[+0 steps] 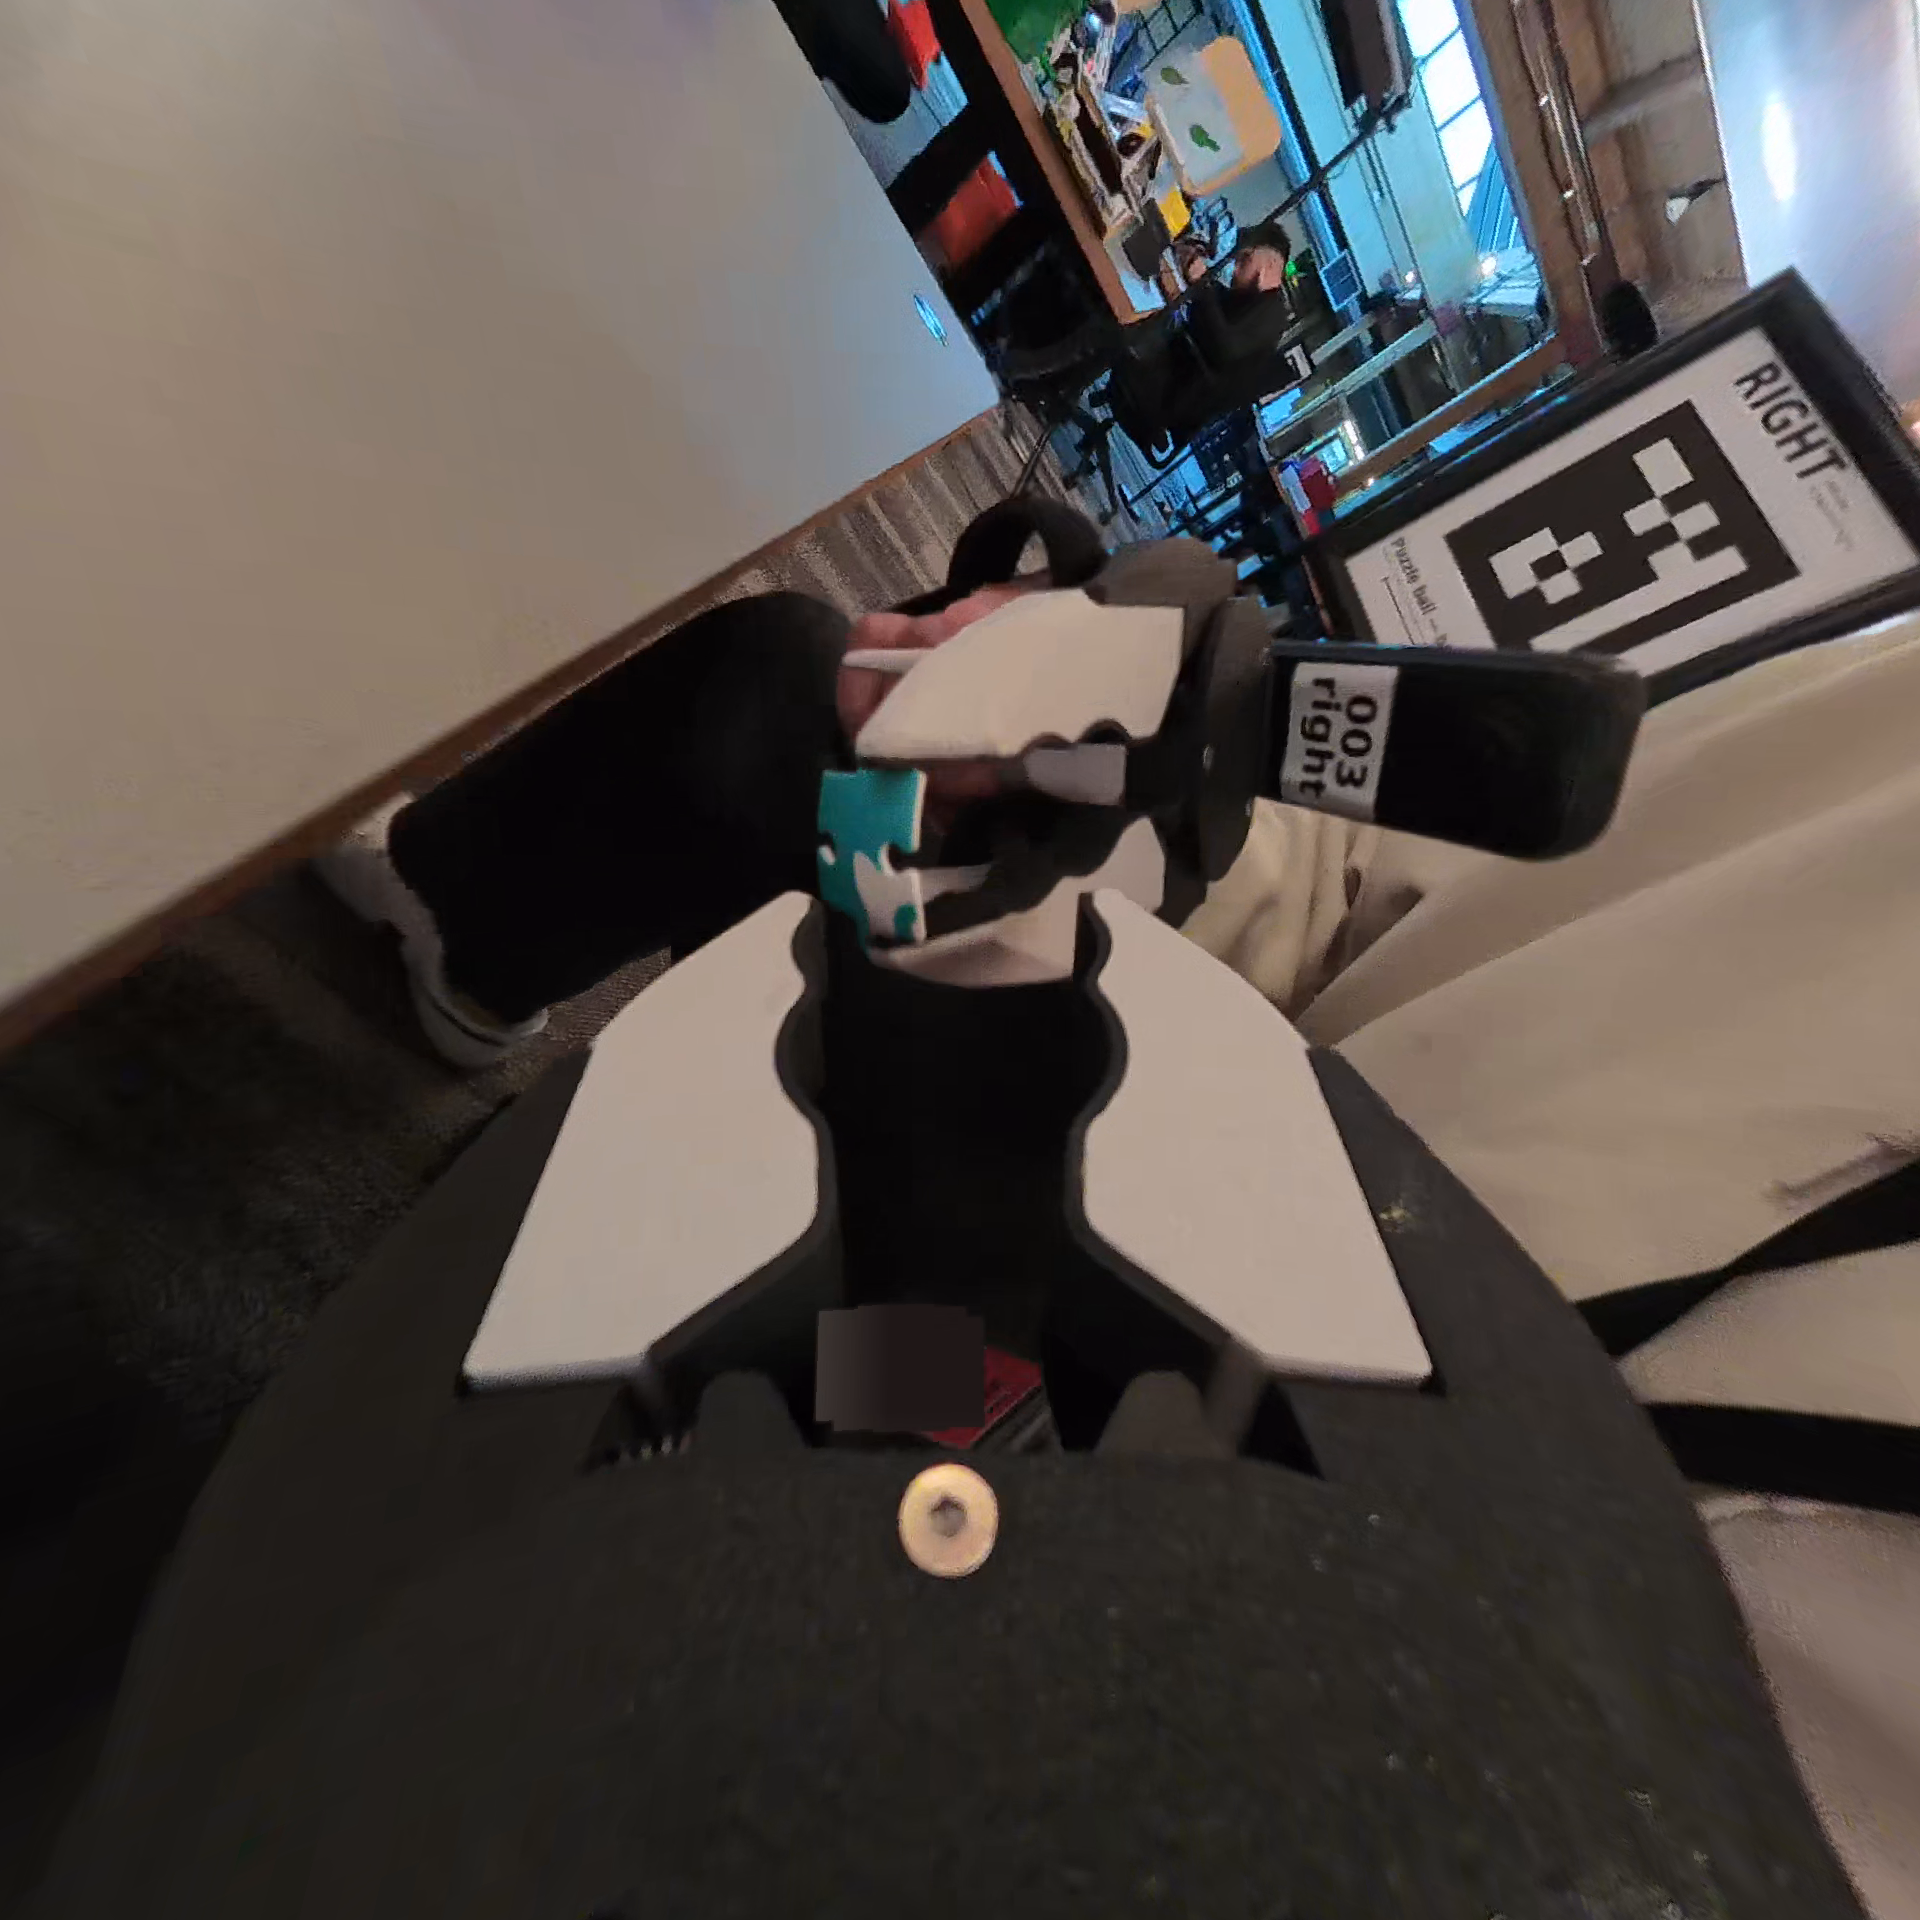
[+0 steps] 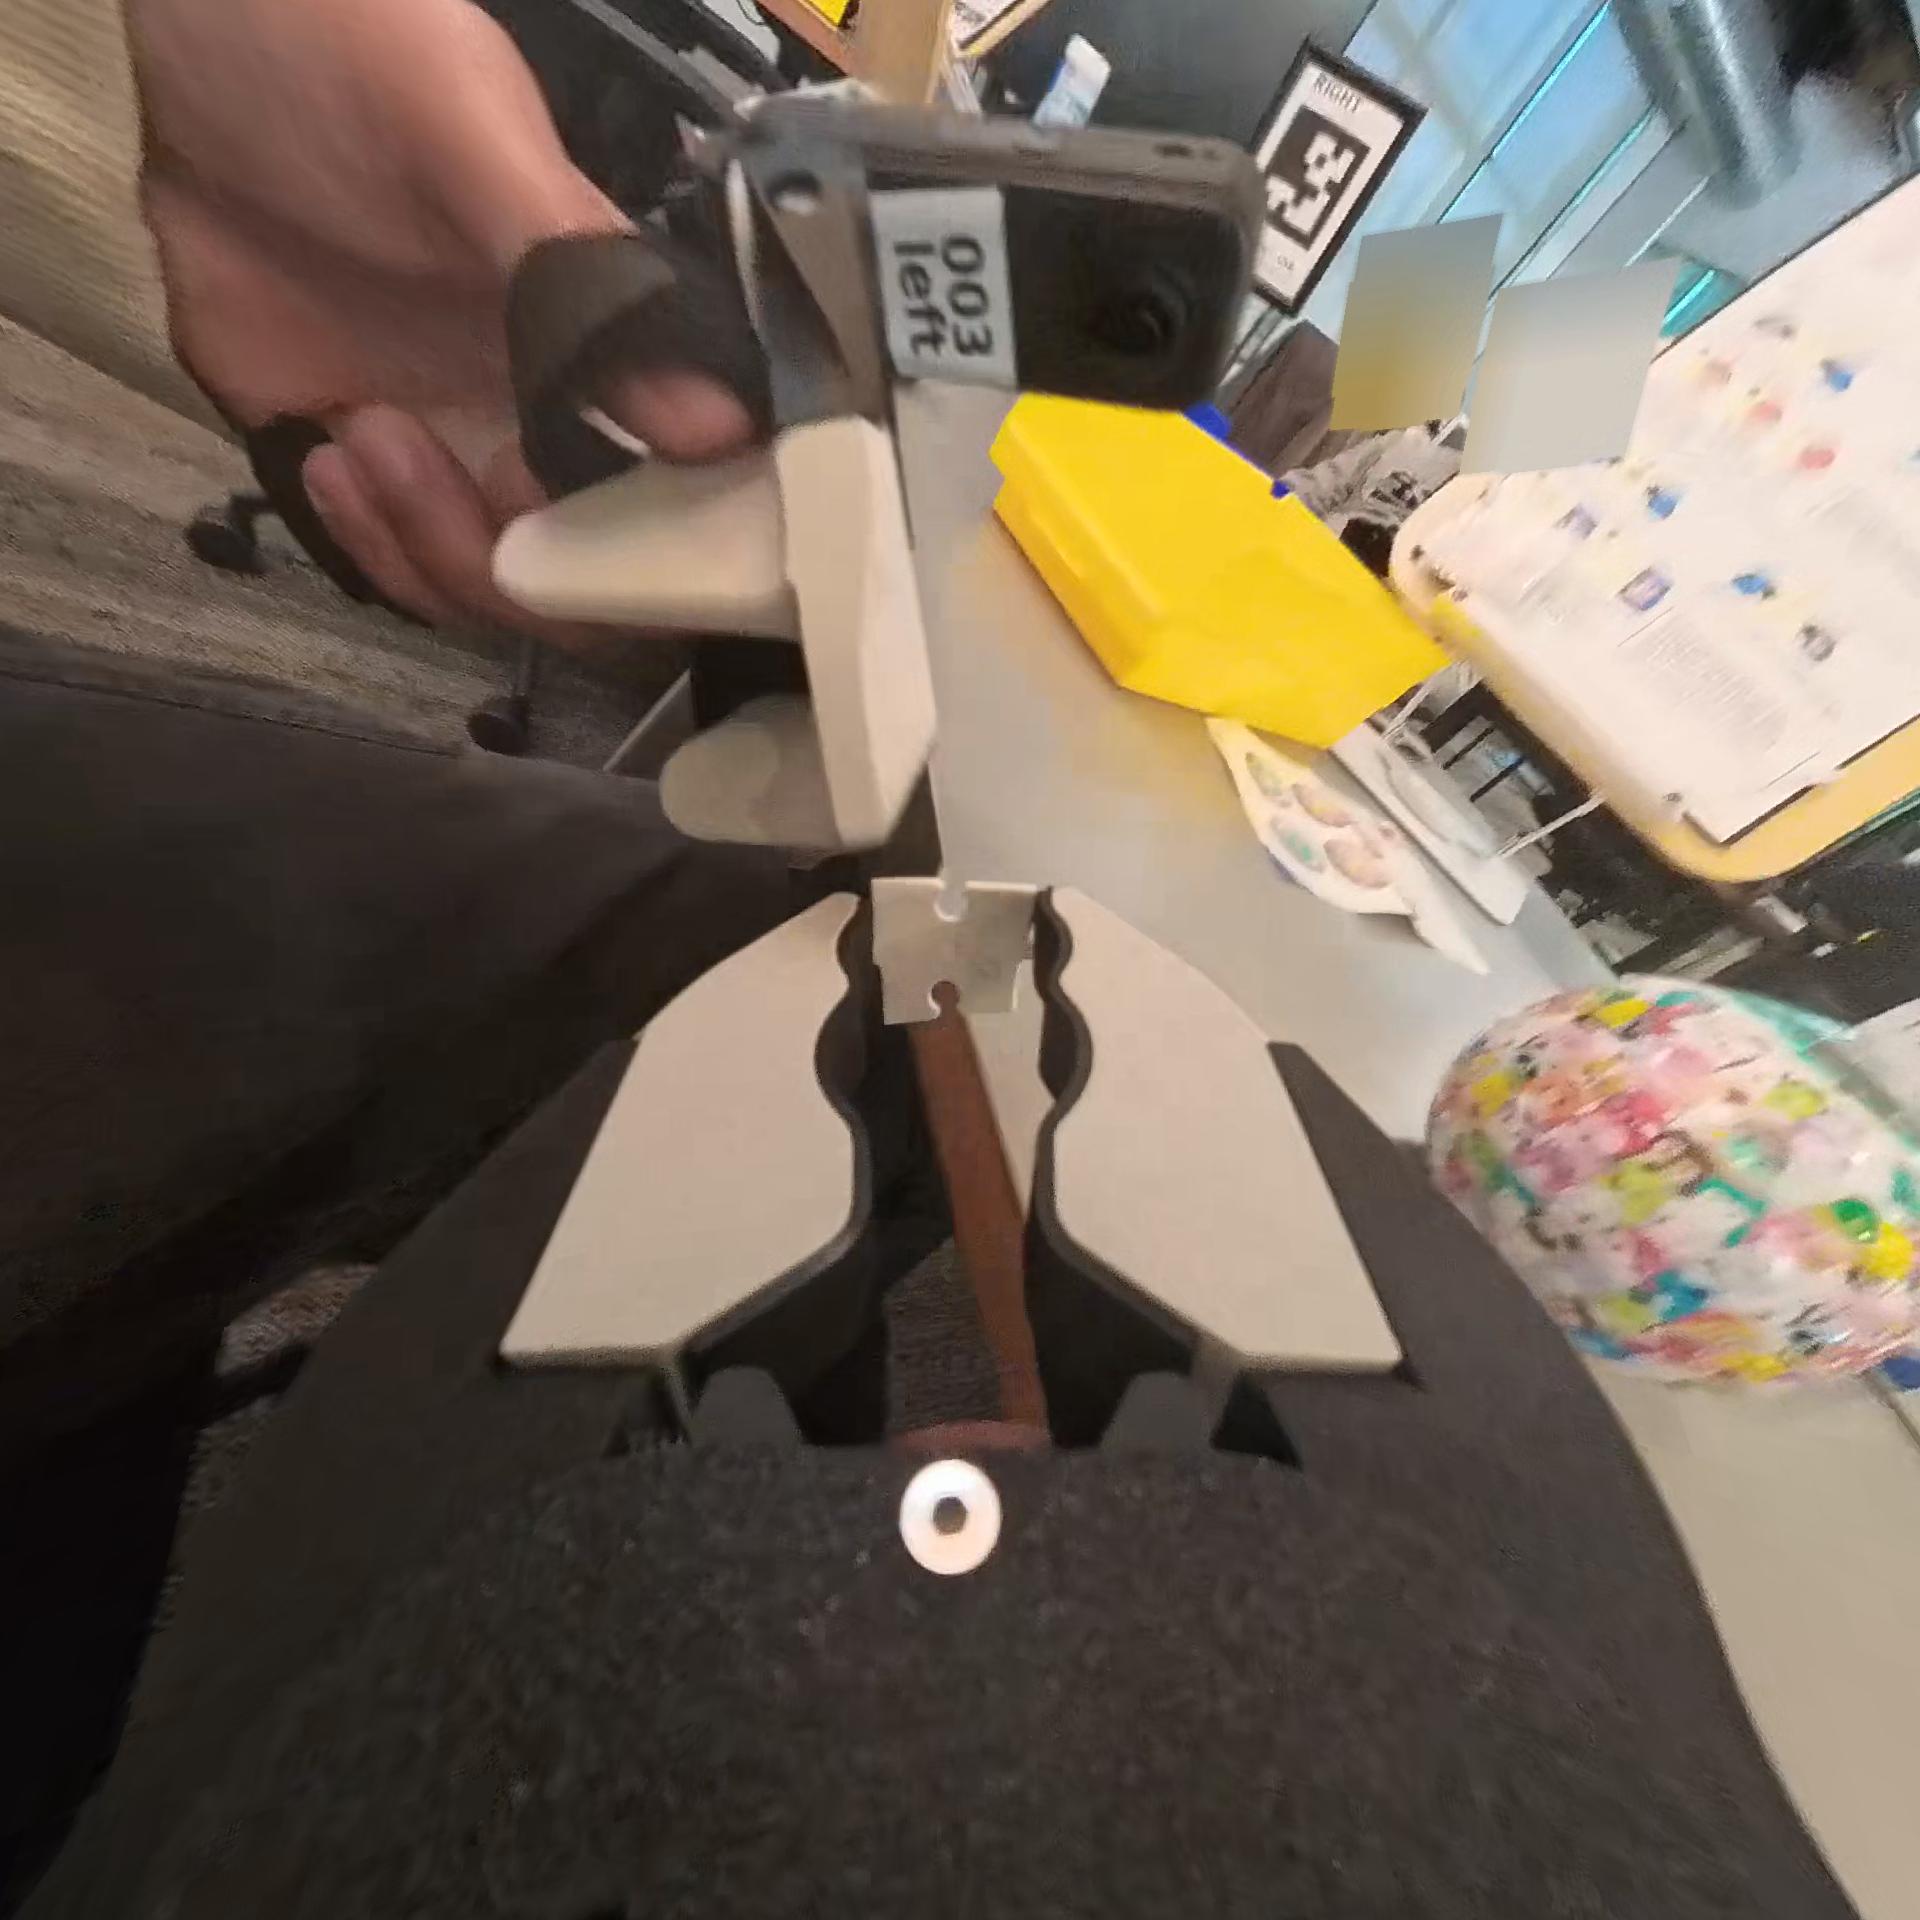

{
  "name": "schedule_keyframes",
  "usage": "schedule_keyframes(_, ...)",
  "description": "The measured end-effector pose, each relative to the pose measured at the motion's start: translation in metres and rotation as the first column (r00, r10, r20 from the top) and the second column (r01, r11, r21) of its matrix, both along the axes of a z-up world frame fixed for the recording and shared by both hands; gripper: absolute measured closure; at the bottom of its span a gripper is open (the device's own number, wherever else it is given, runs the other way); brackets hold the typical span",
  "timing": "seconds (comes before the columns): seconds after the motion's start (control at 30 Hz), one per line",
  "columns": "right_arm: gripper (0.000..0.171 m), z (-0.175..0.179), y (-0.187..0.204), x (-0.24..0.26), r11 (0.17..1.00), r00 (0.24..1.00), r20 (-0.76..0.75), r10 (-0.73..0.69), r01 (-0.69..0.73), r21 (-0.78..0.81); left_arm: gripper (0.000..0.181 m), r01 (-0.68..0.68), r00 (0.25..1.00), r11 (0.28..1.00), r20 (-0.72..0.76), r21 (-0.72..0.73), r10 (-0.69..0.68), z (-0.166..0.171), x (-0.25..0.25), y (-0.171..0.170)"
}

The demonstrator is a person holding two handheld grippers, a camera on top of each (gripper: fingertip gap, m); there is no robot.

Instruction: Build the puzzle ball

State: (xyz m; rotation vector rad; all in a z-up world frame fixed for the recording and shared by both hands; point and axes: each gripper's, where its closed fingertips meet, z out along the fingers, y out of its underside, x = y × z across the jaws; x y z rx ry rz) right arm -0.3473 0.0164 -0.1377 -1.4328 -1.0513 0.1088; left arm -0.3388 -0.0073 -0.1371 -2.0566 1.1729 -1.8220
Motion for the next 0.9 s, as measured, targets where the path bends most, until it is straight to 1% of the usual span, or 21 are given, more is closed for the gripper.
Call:
schedule_keyframes(0.07,0.142,0.009,0.012,0.005,0.999,1.000,0.017,0.018,-0.018,0.029,0.142,-0.012,0.999,1.000,-0.030,0.025,0.013,-0.001,0.013,0.016)
schedule_keyframes(0.17,0.142,0.016,0.034,0.019,0.999,0.999,0.035,0.016,-0.018,0.048,0.170,-0.036,0.999,0.999,-0.013,0.028,0.037,0.005,0.027,0.039)
schedule_keyframes(0.23,0.142,0.021,0.045,0.026,0.999,0.999,0.035,0.027,-0.029,0.044,0.179,-0.038,0.999,0.997,-0.019,0.060,0.039,0.008,0.034,0.051)
schedule_keyframes(0.3,0.141,0.025,0.054,0.033,0.999,0.999,0.038,0.021,-0.023,0.049,0.179,-0.028,0.999,0.987,-0.031,0.156,0.033,0.011,0.040,0.061)
schedule_keyframes(0.33,0.141,0.029,0.056,0.037,0.999,0.999,0.029,0.024,-0.025,0.039,0.179,-0.021,0.999,0.970,-0.039,0.240,0.031,0.012,0.041,0.068)
schedule_keyframes(0.37,0.140,0.034,0.057,0.043,1.000,1.000,0.000,0.018,-0.018,0.013,0.179,-0.027,0.998,0.937,-0.044,0.349,0.045,0.013,0.041,0.077)
schedule_keyframes(0.4,0.135,0.040,0.057,0.048,0.999,0.999,-0.045,0.027,-0.028,-0.037,0.179,-0.033,0.997,0.878,-0.045,0.477,0.061,0.014,0.040,0.089)
schedule_keyframes(0.43,0.133,0.046,0.057,0.053,0.993,0.993,-0.110,0.039,-0.051,-0.107,0.179,-0.032,0.997,0.779,-0.034,0.626,0.068,0.016,0.038,0.099)
schedule_keyframes(0.47,0.135,0.054,0.056,0.056,0.977,0.980,-0.188,0.066,-0.101,-0.188,0.179,-0.022,0.999,0.648,-0.014,0.761,0.050,0.020,0.038,0.105)
schedule_keyframes(0.5,0.143,0.062,0.055,0.058,0.951,0.959,-0.265,0.096,-0.167,-0.262,0.179,-0.018,1.000,0.502,0.004,0.865,0.028,0.026,0.039,0.110)
schedule_keyframes(0.53,0.148,0.068,0.056,0.060,0.915,0.940,-0.324,0.109,-0.223,-0.336,0.179,-0.008,1.000,0.369,0.012,0.929,-0.009,0.032,0.042,0.112)
schedule_keyframes(0.57,0.148,0.072,0.059,0.061,0.879,0.927,-0.357,0.116,-0.263,-0.398,0.179,0.005,0.998,0.269,0.010,0.963,-0.054,0.036,0.046,0.112)
schedule_keyframes(0.6,0.149,0.078,0.060,0.061,0.848,0.912,-0.384,0.147,-0.316,-0.426,0.179,0.007,0.996,0.198,0.010,0.980,-0.087,0.042,0.051,0.112)
schedule_keyframes(0.63,0.150,0.084,0.060,0.062,0.832,0.900,-0.400,0.172,-0.350,-0.430,0.179,-0.002,0.992,0.151,0.021,0.989,-0.122,0.048,0.055,0.112)
schedule_keyframes(0.7,0.150,0.090,0.067,0.069,0.860,0.916,-0.362,0.171,-0.318,-0.400,0.179,-0.029,0.982,0.068,0.041,0.997,-0.183,0.061,0.062,0.110)
schedule_keyframes(0.77,0.149,0.091,0.068,0.077,0.870,0.927,-0.336,0.168,-0.300,-0.392,0.179,-0.068,0.972,-0.020,0.061,0.998,-0.227,0.075,0.066,0.109)
schedule_keyframes(0.83,0.149,0.089,0.063,0.080,0.816,0.909,-0.381,0.170,-0.346,-0.463,0.180,-0.133,0.954,-0.124,0.093,0.983,-0.285,0.088,0.069,0.106)
schedule_keyframes(0.9,0.150,0.091,0.063,0.082,0.765,0.878,-0.460,0.130,-0.384,-0.517,0.179,-0.151,0.942,-0.206,0.077,0.967,-0.328,0.093,0.074,0.103)
